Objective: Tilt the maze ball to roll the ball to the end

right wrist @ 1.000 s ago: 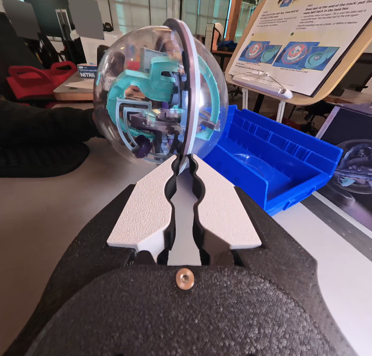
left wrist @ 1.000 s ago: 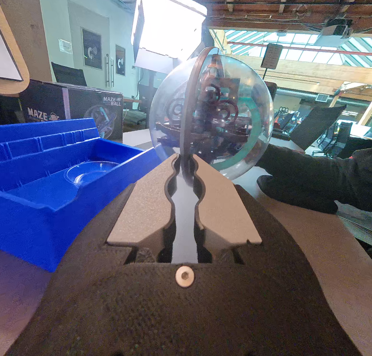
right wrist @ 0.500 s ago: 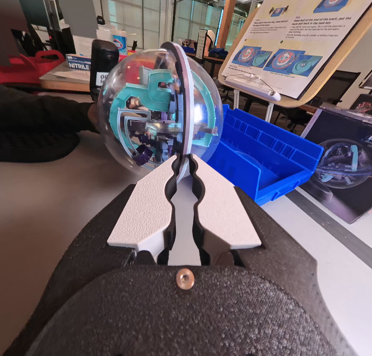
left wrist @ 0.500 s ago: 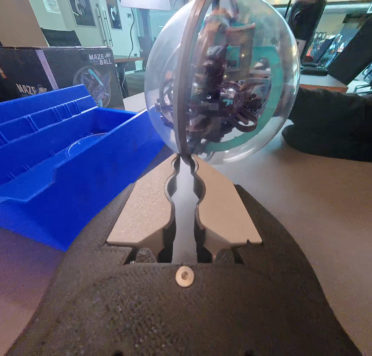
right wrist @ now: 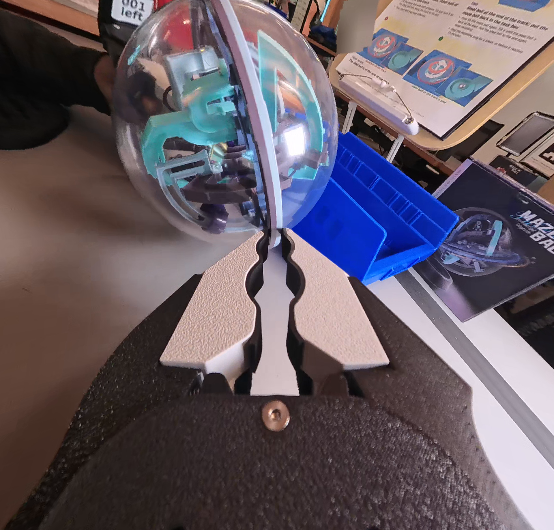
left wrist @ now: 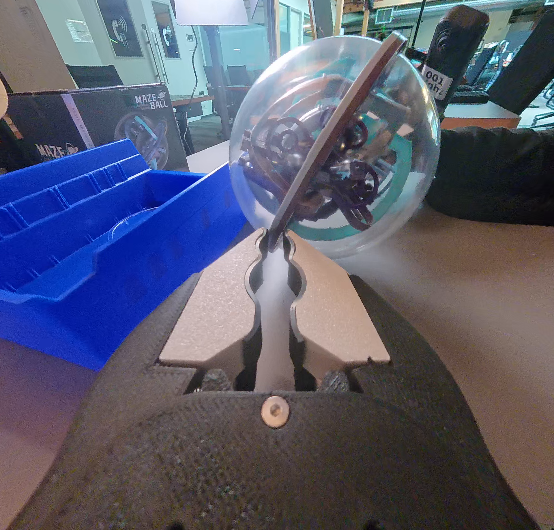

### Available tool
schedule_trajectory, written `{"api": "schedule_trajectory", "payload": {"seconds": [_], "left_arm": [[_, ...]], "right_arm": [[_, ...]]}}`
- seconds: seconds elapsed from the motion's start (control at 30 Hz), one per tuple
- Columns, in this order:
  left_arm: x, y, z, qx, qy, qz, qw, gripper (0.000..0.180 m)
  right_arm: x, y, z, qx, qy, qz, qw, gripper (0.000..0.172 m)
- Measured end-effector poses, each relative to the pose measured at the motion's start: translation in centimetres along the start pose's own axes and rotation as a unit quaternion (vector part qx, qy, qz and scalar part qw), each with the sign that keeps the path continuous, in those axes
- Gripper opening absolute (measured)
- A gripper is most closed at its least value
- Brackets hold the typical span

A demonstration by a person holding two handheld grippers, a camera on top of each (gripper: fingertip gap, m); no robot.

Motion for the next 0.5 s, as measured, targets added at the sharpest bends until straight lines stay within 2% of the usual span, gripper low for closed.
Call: {"api": "schedule_trajectory", "payload": {"seconds": [0.17, 0.3, 0.33, 0.37, 0.43, 0.5], "left_arm": [[-0.3, 0.0, 0.0, -0.002, -0.015, 0.018, 1.0, 0.012], [0.1, 0.1, -0.1, -0.005, -0.002, 0.015, 1.0, 0.013], [0.4, 0.2, -0.2, -0.01, 0.011, 0.012, 1.0, 0.017], [0.9, 0.6, -0.1, -0.026, 0.029, 0.007, 0.999, 0.031], [0.8, 1.0, 0.6, -0.027, 0.024, -0.01, 0.999, 0.063], [0.7, 1.6, 0.8, -0.033, 0.017, 0.004, 0.999, 0.062]], "right_arm": [[-1.1, 0.1, 0.3, -0.009, -0.027, -0.021, 0.999, 0.006], [-1.2, 0.2, 0.3, -0.009, -0.028, -0.01, 1.0, 0.006], [-0.9, 0.2, 0.2, -0.008, -0.019, 0.0, 1.0, 0.006], [-0.4, 0.2, 0.2, -0.003, -0.003, 0.015, 1.0, 0.006], [0.5, 0.0, 0.2, 0.008, 0.012, 0.047, 0.999, 0.006], [0.5, 0.3, 0.3, -0.006, 0.001, 0.041, 0.999, 0.006]]}}
Point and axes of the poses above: each gripper's, where its closed fingertips meet, z out along the fingers, x out of its top, y = z × x across the jaws, the point moved 2 cm from there along -z, back along the fingers, and after that the axes turned 3 degrees about -x, right-handed, at the moved point
